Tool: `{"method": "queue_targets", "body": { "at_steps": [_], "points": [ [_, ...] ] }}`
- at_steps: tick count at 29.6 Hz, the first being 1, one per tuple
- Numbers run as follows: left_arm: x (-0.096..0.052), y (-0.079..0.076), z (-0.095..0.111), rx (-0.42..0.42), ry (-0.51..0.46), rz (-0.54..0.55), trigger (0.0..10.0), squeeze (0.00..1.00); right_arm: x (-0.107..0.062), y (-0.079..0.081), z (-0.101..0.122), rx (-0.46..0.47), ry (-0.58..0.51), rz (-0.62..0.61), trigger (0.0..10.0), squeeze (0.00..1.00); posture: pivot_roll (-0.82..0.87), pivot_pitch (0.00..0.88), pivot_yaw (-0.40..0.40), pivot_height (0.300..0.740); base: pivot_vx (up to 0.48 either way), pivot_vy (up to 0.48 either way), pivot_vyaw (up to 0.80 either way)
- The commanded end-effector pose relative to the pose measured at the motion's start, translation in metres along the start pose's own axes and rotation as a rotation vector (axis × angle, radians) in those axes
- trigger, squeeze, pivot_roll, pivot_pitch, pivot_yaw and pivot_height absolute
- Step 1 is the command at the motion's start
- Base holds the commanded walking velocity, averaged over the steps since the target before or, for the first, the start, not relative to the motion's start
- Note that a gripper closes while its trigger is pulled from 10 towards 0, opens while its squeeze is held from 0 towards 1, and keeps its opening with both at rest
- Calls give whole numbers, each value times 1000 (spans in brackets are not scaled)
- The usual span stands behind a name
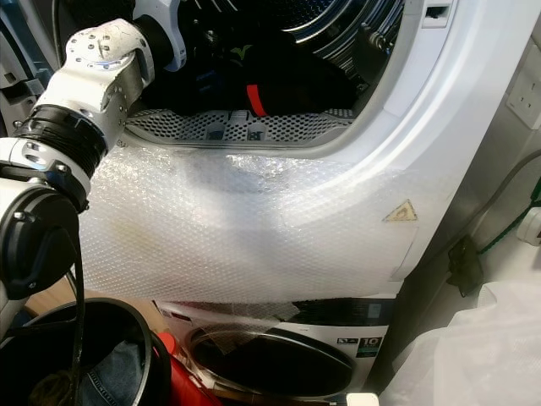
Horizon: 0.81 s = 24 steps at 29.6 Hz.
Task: Clothes washing
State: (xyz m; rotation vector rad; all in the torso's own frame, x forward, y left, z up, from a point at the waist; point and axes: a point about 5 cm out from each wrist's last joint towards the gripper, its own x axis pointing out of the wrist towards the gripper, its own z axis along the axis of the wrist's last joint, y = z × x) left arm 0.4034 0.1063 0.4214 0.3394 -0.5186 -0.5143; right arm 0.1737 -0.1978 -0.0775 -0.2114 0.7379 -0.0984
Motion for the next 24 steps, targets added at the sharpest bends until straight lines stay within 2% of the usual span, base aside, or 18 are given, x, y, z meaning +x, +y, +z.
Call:
{"method": "queue_targets", "body": {
  "at_steps": [1,7,8,9,11,12,17,20,22,24],
  "points": [
    [0,4,10,41,-23,-7,10000,0,-2,4,-4,3,21,12,10000,0,-133,0,106,740,0,0,0],
    [0,4,10,41,-23,-7,10000,0,-2,4,-4,3,21,12,10000,0,-133,0,106,740,0,0,0],
    [-2,3,11,84,-55,-56,10000,0,0,8,-1,2,16,20,10000,0,-118,0,110,740,0,0,0],
    [-17,-19,3,104,-149,-194,10000,0,7,25,18,12,-1,64,10000,0,135,0,123,740,0,0,0],
    [-49,-62,0,90,-280,-411,10000,0,12,44,39,17,-20,115,10000,0,131,0,116,740,0,0,0],
    [-57,-72,2,86,-307,-458,10000,0,13,46,42,16,-22,123,10000,0,130,0,114,740,0,0,0],
    [-61,-77,2,84,-317,-499,10000,0,14,40,40,13,-21,109,10000,0,123,0,108,740,0,0,0],
    [-62,-79,8,116,-353,-488,10000,0,14,38,40,13,-23,104,10000,0,122,0,107,740,0,0,0],
    [-66,-82,20,176,-390,-472,10000,0,14,38,40,13,-21,103,10000,0,132,0,106,740,0,0,0],
    [-78,-89,35,248,-424,-473,10000,0,14,39,40,15,-18,105,10000,0,136,0,106,740,0,0,0]
  ]
}}
